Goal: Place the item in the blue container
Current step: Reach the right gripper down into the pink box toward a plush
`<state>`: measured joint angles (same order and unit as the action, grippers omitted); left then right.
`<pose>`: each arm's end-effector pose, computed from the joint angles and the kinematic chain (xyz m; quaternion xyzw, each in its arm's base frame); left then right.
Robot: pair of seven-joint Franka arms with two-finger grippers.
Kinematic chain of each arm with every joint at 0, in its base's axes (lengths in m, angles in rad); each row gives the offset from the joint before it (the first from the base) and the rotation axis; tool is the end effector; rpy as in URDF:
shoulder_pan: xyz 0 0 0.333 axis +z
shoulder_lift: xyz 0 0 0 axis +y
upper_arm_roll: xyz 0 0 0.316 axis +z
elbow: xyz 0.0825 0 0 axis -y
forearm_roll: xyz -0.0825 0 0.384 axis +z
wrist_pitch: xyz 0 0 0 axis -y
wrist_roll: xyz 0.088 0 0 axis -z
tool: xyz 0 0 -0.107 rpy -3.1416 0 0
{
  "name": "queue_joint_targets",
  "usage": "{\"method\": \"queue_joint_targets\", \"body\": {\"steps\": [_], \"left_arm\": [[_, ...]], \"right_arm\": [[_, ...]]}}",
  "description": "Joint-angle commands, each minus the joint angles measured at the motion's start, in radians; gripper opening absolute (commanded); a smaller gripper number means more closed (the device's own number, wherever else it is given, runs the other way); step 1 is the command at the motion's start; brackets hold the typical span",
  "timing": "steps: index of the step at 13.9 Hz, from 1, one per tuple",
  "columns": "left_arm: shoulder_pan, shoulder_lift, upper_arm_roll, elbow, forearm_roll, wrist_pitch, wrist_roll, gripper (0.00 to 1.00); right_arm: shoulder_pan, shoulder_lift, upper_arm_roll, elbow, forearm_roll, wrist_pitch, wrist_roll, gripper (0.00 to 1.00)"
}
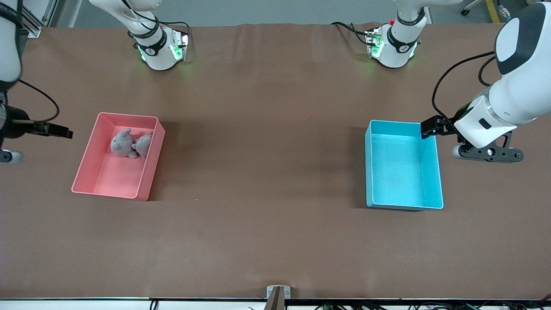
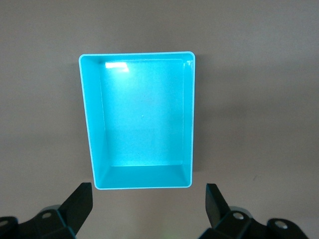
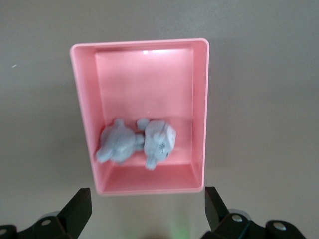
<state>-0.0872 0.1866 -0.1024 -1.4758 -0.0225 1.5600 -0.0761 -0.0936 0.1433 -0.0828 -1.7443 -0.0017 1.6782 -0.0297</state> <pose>0.5957 -0.1113 0.5604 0.9969 -0.0558 -0.0530 0.0139 0.5725 -0.1001 0.4701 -0.9919 0.0729 0.1044 0.0040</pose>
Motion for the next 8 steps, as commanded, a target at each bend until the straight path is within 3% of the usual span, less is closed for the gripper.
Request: {"method": "queue_joint_targets", "body": {"steps": [1, 5, 8], "left_arm": [[-0.002, -0.006, 0.003, 0.006, -0.014, -0.015, -0.004, 1.00], [0.001, -0.006, 0.003, 0.006, -0.014, -0.015, 0.002, 1.00], [0.003, -0.007, 0.003, 0.006, -0.014, -0.015, 0.006, 1.00]], "right_arm": [[-0.021, -0.062, 0.012, -0.271, -0.009, 0.228, 0.007, 1.00], [-0.052, -0.048, 0.012, -0.496, 0.012, 0.542, 0.048, 1.00], [-0.051, 0.008, 0.014, -0.552, 0.014, 0.615, 0.102, 1.00]]}}
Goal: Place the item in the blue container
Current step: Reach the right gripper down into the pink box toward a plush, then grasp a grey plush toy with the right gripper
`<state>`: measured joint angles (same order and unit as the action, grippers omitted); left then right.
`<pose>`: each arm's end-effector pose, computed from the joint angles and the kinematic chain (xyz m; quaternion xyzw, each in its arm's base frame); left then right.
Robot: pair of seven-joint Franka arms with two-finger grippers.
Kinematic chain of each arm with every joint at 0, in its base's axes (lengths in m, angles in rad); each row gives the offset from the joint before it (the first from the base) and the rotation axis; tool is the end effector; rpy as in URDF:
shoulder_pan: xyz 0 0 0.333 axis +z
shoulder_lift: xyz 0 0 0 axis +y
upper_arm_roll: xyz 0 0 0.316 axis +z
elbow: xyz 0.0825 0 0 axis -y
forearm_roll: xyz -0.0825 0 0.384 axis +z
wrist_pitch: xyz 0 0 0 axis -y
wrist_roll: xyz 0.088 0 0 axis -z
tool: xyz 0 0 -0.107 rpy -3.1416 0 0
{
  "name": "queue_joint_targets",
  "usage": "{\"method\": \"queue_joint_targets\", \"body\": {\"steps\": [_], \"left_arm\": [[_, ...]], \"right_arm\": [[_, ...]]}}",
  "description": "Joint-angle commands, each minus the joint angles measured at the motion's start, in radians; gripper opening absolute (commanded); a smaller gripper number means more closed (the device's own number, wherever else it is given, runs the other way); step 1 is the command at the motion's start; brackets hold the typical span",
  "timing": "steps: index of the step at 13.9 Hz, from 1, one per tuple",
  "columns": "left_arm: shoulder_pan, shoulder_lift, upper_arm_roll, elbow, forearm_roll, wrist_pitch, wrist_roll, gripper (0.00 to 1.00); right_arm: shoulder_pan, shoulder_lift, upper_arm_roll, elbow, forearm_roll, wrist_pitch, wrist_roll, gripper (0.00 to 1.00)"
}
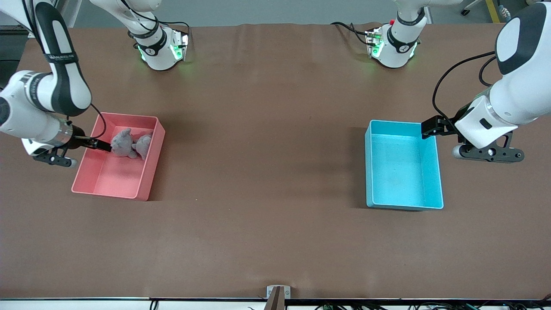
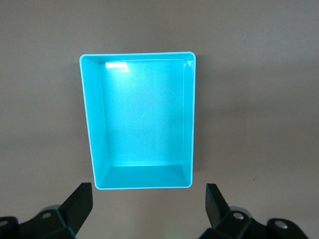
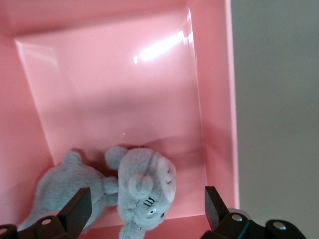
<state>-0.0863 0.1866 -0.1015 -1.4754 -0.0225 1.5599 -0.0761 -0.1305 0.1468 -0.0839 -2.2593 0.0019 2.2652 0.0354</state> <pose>0.5959 -0.1103 0.5606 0.9970 -0.0549 -0.0528 0.0138 0.5069 -0.1104 0.2861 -0.9897 0.1249 0.0703 0.0008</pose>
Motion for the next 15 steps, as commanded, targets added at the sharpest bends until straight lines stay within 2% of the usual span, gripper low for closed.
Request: {"method": "queue_joint_targets", "body": {"steps": [1, 3, 9, 11, 13, 15], "left_arm": [[0.002, -0.007, 0.002, 0.006, -0.014, -0.015, 0.006, 1.00], [0.008, -0.006, 0.002, 0.006, -0.014, -0.015, 0.004, 1.00], [0.013, -0.006, 0.002, 0.004, -0.016, -0.015, 0.012, 1.00], [0.014, -0.006, 0.002, 0.004, -0.014, -0.015, 0.013, 1.00], [0.014, -0.006, 0.002, 0.004, -0.014, -0.015, 0.013, 1.00], [0.014, -0.006, 0.002, 0.004, -0.016, -0.015, 0.013, 1.00]], "right_arm": [[-0.014, 0.032, 0.016, -0.037, 0.018, 0.033, 0.038, 1.00], [-0.012, 0.074, 0.016, -0.039, 0.052, 0.056, 0.037, 1.00], [-0.009, 0.180, 0.016, -0.037, 0.073, 0.066, 0.038, 1.00], [-0.009, 0.181, 0.016, -0.034, 0.073, 0.057, 0.038, 0.93], [-0.006, 0.180, 0.018, -0.023, 0.073, 0.022, 0.037, 0.65], [-0.008, 0.178, 0.019, 0.009, 0.073, -0.033, 0.037, 0.32]]}}
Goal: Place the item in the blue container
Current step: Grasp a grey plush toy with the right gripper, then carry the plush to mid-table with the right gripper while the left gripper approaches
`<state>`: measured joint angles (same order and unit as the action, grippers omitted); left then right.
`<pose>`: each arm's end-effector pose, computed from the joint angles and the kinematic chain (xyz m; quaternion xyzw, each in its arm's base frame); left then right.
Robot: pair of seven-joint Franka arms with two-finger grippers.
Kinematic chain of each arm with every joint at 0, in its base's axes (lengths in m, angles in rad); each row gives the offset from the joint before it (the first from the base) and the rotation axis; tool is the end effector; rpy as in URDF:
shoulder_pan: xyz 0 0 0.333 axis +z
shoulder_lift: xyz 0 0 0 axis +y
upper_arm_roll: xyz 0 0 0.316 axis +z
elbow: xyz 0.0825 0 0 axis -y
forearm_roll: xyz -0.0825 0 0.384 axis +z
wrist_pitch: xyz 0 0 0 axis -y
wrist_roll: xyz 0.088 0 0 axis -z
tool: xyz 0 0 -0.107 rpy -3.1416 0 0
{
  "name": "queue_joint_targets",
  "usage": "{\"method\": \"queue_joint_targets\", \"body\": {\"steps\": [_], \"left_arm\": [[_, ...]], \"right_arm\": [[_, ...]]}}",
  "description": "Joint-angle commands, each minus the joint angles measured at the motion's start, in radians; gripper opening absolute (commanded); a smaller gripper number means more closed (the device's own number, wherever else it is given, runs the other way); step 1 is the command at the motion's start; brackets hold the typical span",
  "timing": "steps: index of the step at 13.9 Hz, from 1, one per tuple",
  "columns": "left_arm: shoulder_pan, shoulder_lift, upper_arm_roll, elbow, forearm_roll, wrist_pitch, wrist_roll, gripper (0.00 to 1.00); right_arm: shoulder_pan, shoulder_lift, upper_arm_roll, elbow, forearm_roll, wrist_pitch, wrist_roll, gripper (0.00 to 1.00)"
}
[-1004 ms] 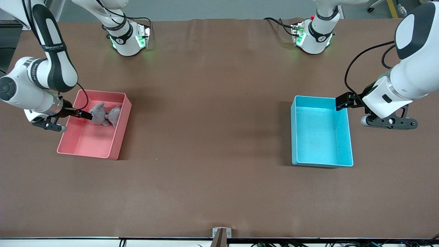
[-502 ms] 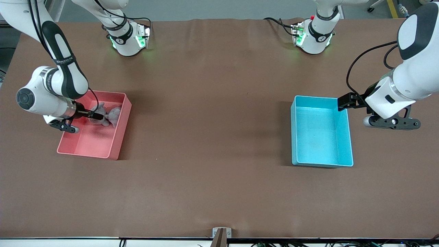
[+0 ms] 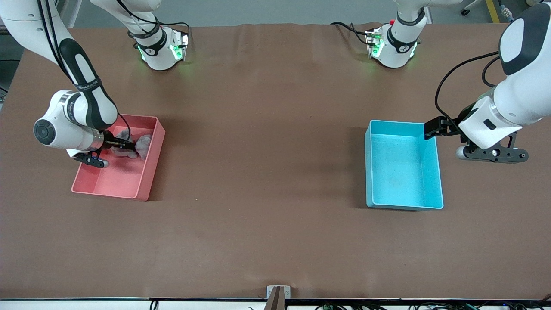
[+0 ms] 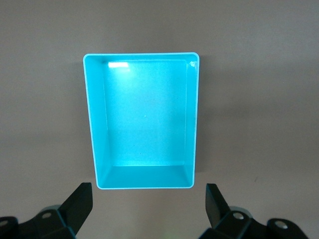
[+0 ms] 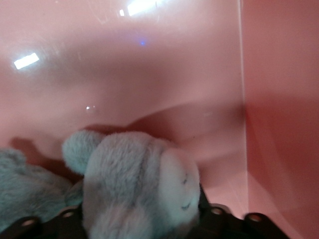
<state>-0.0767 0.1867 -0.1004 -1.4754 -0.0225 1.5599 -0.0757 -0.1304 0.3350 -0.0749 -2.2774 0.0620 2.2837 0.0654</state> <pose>0.5971 -0.1040 0.5605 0.9973 -0.0498 -0.0528 0.0140 0.4854 -0.1012 0.1853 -0.9741 0.1567 0.1619 0.0187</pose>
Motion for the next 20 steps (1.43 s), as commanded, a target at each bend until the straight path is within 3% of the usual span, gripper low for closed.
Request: {"method": "queue_joint_targets", "body": {"steps": [1, 3, 8, 13, 20], "left_arm": [[0.005, -0.006, 0.001, 0.004, -0.016, -0.015, 0.013, 1.00], [0.005, -0.006, 0.001, 0.004, -0.014, -0.015, 0.013, 1.00], [0.005, -0.006, 0.001, 0.004, -0.016, -0.015, 0.011, 1.00], [0.006, -0.004, 0.004, 0.003, -0.014, -0.015, 0.008, 1.00], [0.006, -0.004, 0.004, 0.001, -0.008, -0.015, 0.008, 1.00]], "right_arm": [[-0.008, -0.010, 0.009, 0.050, 0.013, -0.085, 0.008, 0.18], [-0.009, -0.010, 0.009, 0.097, 0.013, -0.140, 0.007, 0.06], [-0.003, -0.008, 0.009, 0.342, 0.009, -0.436, 0.069, 0.04], [0.151, -0.010, 0.012, 0.588, 0.005, -0.690, 0.379, 0.03], [0.450, -0.008, 0.014, 0.599, 0.117, -0.589, 0.888, 0.03]]}}
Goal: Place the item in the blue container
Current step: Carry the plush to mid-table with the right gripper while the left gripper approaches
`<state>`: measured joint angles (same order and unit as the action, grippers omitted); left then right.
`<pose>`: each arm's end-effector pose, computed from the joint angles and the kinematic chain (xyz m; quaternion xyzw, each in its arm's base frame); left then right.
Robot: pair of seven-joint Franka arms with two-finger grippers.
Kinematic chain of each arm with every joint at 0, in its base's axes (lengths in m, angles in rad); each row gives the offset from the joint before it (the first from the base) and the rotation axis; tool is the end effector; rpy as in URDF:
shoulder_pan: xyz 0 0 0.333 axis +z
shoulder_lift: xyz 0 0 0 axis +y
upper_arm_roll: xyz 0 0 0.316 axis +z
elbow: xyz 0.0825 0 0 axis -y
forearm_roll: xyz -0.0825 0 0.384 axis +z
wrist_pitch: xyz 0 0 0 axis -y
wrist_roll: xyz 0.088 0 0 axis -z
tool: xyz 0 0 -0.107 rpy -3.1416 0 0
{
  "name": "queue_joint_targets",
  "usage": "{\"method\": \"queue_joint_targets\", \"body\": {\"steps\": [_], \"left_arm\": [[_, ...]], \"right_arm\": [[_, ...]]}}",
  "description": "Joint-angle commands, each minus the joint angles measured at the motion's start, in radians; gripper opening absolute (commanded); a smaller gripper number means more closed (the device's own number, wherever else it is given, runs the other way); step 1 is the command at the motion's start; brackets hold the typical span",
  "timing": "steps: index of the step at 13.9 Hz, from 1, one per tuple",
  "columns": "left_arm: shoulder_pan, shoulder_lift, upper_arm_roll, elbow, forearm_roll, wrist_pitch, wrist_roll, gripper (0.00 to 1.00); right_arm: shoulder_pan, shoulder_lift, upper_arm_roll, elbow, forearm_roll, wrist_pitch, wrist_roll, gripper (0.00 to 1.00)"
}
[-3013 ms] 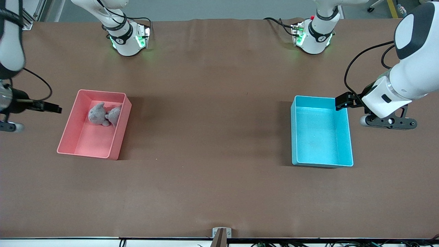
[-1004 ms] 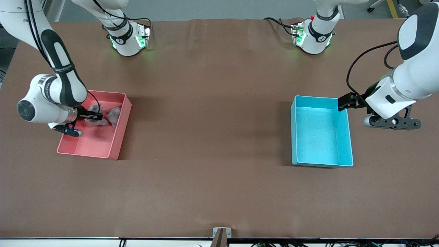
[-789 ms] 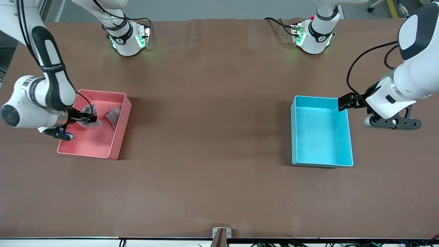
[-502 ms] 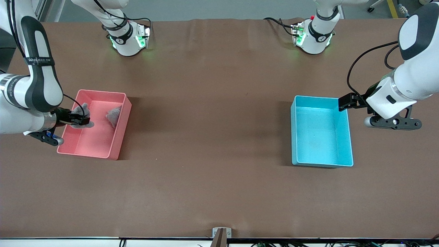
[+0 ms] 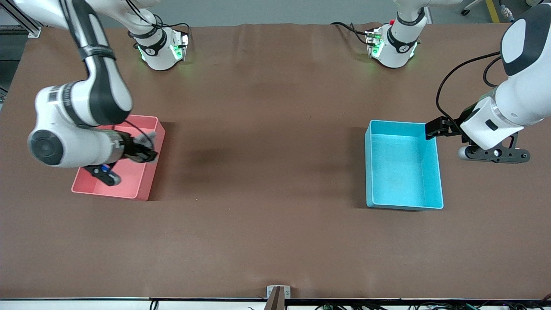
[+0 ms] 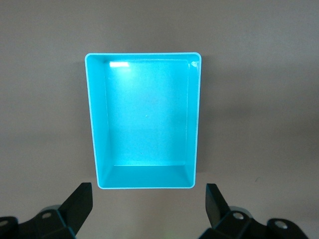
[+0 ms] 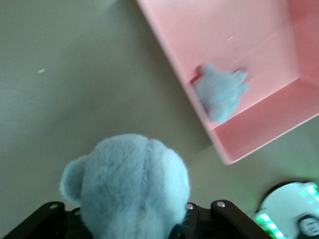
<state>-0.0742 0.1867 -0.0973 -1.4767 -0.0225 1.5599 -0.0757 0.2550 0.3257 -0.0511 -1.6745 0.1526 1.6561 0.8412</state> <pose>0.5976 -0.1008 0.5599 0.9974 -0.0470 -0.0534 0.0138 0.5937 0.1408 0.3917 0.9274 -0.3264 -0.1804 0.0283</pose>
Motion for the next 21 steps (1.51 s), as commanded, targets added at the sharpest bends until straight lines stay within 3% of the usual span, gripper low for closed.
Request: {"method": "queue_joint_targets", "body": {"steps": [1, 5, 12, 14, 19, 21], "left_arm": [[0.004, -0.004, 0.001, 0.002, -0.008, -0.015, 0.008, 1.00], [0.005, -0.004, 0.001, 0.001, -0.007, -0.015, 0.013, 1.00], [0.002, -0.003, 0.001, -0.001, -0.016, -0.015, 0.011, 1.00], [0.002, -0.003, -0.002, -0.002, -0.016, -0.015, 0.011, 1.00], [-0.048, -0.001, -0.002, -0.008, -0.049, -0.015, -0.010, 1.00], [-0.090, 0.011, -0.002, -0.008, -0.065, -0.009, -0.012, 1.00]], "right_arm": [[0.123, 0.006, -0.010, -0.005, 0.027, 0.074, 0.189, 0.03], [0.285, 0.078, -0.010, -0.002, 0.027, 0.247, 0.442, 0.02], [0.490, 0.291, -0.010, 0.062, 0.022, 0.562, 0.780, 0.02], [0.520, 0.355, -0.012, 0.108, 0.021, 0.606, 0.843, 0.02], [0.553, 0.424, -0.012, 0.110, 0.019, 0.709, 0.892, 0.02], [0.555, 0.443, -0.012, 0.110, 0.021, 0.731, 0.897, 0.09]]}}
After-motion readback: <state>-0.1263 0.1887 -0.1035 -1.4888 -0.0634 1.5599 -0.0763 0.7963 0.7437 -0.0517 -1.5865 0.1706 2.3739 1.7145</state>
